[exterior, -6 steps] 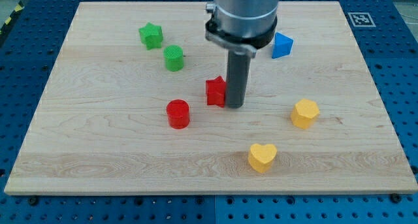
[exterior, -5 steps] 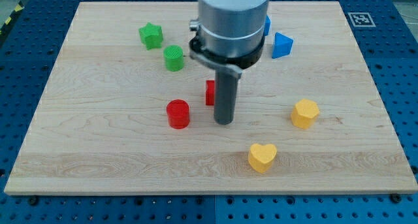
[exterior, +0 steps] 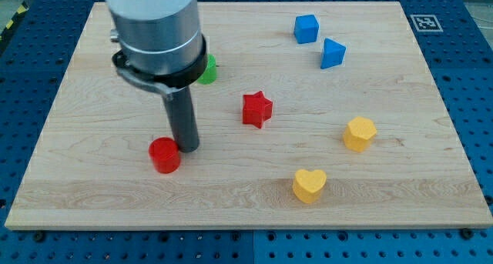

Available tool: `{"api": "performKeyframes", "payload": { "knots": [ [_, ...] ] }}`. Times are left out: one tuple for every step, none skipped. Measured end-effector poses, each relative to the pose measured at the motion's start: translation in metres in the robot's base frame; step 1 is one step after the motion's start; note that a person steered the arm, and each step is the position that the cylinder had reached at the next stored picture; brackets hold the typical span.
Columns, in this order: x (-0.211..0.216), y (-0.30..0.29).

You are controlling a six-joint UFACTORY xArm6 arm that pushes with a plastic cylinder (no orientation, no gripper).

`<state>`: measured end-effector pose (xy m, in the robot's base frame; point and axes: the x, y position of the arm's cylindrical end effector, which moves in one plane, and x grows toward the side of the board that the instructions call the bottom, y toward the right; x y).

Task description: Move the red circle towards bottom left side of the board

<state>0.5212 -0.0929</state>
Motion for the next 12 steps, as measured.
{"api": "performKeyframes", "payload": {
  "knots": [
    [0.005,-0.017],
    [0.007,-0.030],
    [0.016,-0.029],
    [0.030,-0.032],
    [0.047,-0.073],
    [0.051,-0.093],
    [0.051,-0.093],
    [0.047,-0.040],
    [0.085,-0.023],
    [0.098,-0.026],
    [0.097,-0.063],
    [0.097,-0.075]
  ]
}}
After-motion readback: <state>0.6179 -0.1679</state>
